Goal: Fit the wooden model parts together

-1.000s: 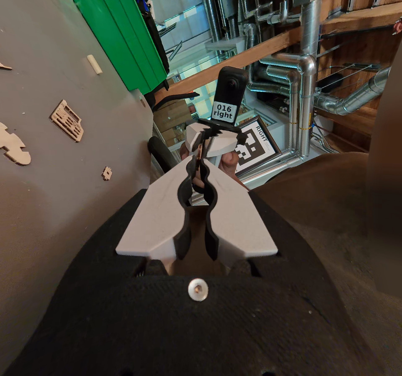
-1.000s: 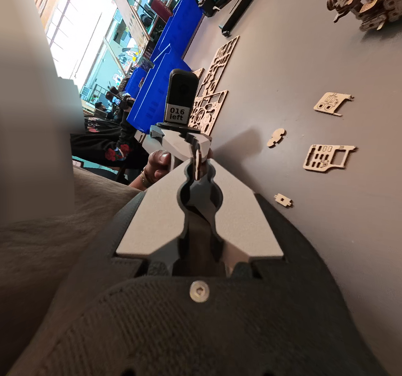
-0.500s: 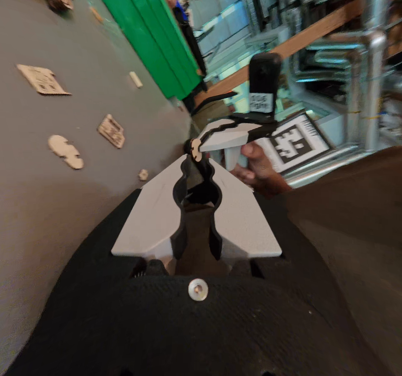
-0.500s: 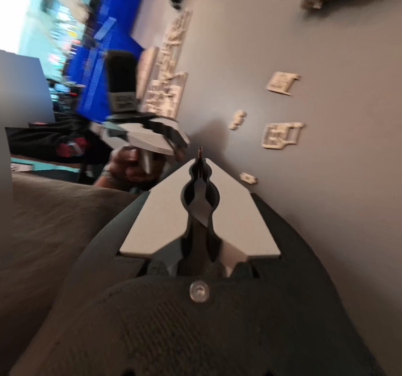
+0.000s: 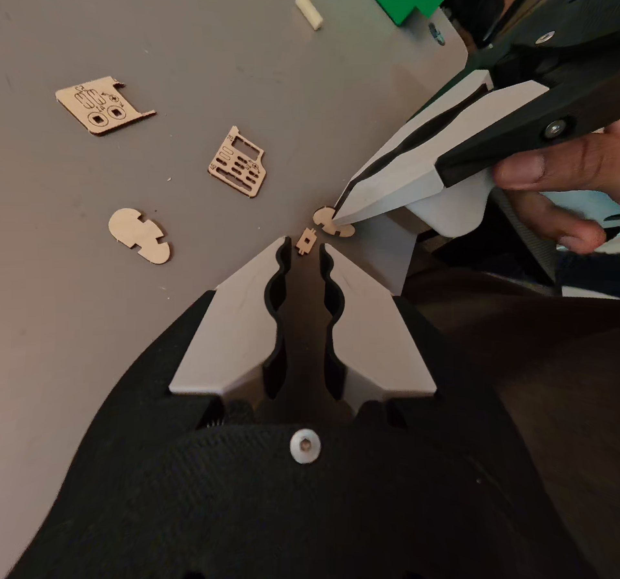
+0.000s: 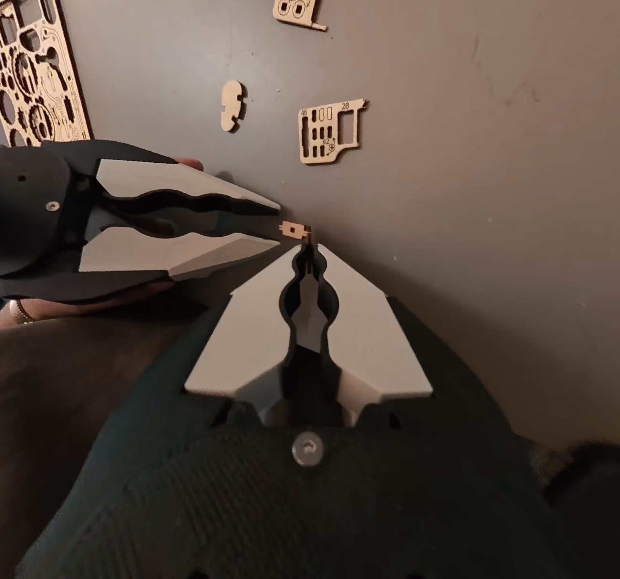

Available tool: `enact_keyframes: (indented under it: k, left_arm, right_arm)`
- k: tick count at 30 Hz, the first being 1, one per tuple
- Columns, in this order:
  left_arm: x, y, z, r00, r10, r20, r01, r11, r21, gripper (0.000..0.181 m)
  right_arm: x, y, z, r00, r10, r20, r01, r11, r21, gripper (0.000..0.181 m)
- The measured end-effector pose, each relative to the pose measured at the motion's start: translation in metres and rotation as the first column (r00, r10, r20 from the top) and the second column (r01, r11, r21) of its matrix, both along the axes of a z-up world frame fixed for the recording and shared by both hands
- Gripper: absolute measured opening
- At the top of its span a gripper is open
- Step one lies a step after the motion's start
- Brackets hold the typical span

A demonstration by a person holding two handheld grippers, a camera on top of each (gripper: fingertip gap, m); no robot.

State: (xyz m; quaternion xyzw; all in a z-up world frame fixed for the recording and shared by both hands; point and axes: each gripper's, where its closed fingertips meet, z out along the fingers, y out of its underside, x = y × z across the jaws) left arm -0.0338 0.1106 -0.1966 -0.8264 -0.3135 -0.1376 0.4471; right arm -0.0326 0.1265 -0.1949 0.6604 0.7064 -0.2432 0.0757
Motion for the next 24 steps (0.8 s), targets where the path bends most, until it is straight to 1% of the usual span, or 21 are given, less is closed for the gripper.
enact_keyframes:
  k: [2,5,8,12,16,24]
  left_arm:
    - [0.000,0.000,0.000,1.000,0.001,-0.001,-0.001,1.000,-0.003,0.013]
    - [0.002,0.000,-0.002,1.000,-0.007,0.003,0.007,1.000,-0.011,0.010]
    - [0.005,0.001,-0.002,1.000,-0.013,0.024,0.013,1.000,-0.003,0.006]
    - [0.004,0.001,-0.002,0.999,-0.007,0.046,0.007,1.000,0.010,0.004]
    - [0.010,0.003,-0.003,0.998,-0.028,0.059,0.027,1.000,0.011,0.001]
    - [0.012,0.004,-0.002,0.995,-0.032,0.090,0.030,0.999,0.029,0.000]
  right_arm:
    - [0.000,0.000,-0.001,1.000,-0.003,0.007,0.003,1.000,0.015,0.002]
    - [-0.001,-0.005,0.000,1.000,-0.010,0.015,0.010,1.000,-0.005,0.002]
    - [-0.001,-0.004,-0.001,1.000,-0.008,0.021,0.008,1.000,0.020,0.002]
    - [-0.001,-0.005,-0.002,1.000,-0.011,0.029,0.010,1.000,0.028,0.002]
    - [-0.002,-0.005,-0.002,0.999,-0.019,0.035,0.018,0.999,0.040,0.002]
    - [-0.002,-0.005,-0.002,0.999,0.002,0.053,-0.006,0.997,0.074,0.002]
